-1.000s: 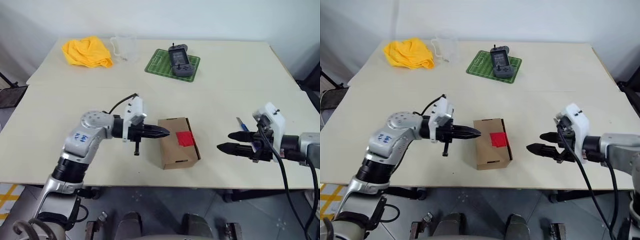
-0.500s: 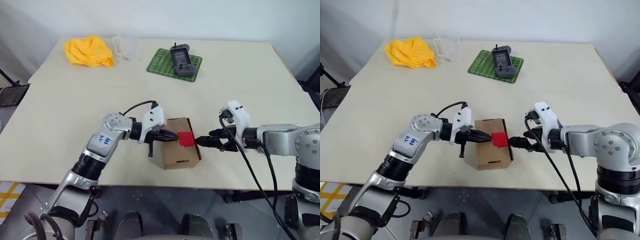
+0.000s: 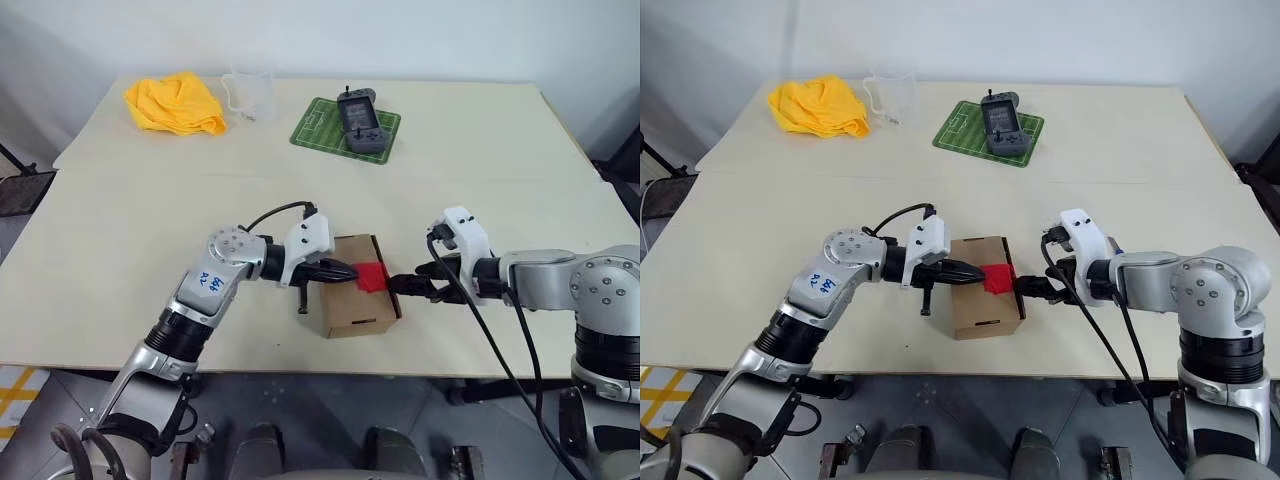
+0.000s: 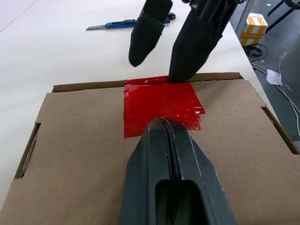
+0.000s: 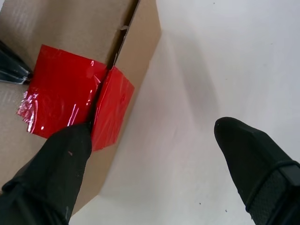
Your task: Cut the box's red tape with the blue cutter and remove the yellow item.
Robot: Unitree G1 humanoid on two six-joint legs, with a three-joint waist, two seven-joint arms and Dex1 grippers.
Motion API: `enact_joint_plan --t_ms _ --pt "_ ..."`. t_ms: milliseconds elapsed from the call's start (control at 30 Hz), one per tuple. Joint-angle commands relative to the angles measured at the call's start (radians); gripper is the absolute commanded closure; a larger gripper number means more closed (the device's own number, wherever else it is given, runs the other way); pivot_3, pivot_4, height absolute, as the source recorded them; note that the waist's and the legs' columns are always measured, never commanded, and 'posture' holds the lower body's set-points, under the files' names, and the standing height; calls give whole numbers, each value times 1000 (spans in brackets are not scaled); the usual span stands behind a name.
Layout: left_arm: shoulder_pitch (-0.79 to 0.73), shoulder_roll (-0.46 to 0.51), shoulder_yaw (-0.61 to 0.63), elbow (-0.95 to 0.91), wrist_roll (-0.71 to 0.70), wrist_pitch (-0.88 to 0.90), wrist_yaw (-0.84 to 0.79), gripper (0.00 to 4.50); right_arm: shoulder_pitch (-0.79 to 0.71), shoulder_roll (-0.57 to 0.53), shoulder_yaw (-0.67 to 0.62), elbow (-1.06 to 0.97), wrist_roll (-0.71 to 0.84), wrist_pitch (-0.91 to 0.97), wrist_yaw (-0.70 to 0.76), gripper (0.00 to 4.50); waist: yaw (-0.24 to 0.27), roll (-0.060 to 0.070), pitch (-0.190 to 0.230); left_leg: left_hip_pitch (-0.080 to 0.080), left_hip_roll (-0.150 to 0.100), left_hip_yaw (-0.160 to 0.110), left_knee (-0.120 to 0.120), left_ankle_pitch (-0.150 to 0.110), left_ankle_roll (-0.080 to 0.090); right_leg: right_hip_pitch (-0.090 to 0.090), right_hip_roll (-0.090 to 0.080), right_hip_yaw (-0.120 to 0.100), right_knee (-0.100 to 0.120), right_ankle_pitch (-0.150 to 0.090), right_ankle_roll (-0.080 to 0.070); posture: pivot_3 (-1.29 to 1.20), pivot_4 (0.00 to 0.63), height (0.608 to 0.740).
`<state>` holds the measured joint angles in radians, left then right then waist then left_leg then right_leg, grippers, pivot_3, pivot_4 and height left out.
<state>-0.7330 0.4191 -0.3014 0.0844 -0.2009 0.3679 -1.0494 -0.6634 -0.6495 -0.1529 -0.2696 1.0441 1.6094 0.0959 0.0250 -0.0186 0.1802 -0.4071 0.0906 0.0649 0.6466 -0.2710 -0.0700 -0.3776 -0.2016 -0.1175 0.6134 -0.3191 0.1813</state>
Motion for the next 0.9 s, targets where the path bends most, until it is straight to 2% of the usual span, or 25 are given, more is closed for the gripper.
enact_joint_plan --t_ms 33,367,667,900 --pt "21 -4 -13 -6 12 -9 -6 4500 -13 -13 35 8 -87 5 -22 77 0 0 0 0 0 0 0 0 0 0 0 0 0 0 0 0 150 740" --pt "32 -5 -14 9 18 -14 -7 4500 4 -106 138 -8 -225 -77 74 77 2 -1 -1 1 0 0 1 0 0 1 0 0 0 0 0 0 150 740" --pt "26 -3 -14 18 19 -11 -9 4500 30 -135 150 4 -302 -151 139 77 3 -1 -1 1 0 0 2 0 0 1 0 0 0 0 0 0 150 740" --pt "28 -3 -11 13 14 18 -5 4500 56 -111 138 23 -338 -150 161 77 6 -1 -1 1 0 0 2 0 0 2 0 0 0 0 0 0 150 740"
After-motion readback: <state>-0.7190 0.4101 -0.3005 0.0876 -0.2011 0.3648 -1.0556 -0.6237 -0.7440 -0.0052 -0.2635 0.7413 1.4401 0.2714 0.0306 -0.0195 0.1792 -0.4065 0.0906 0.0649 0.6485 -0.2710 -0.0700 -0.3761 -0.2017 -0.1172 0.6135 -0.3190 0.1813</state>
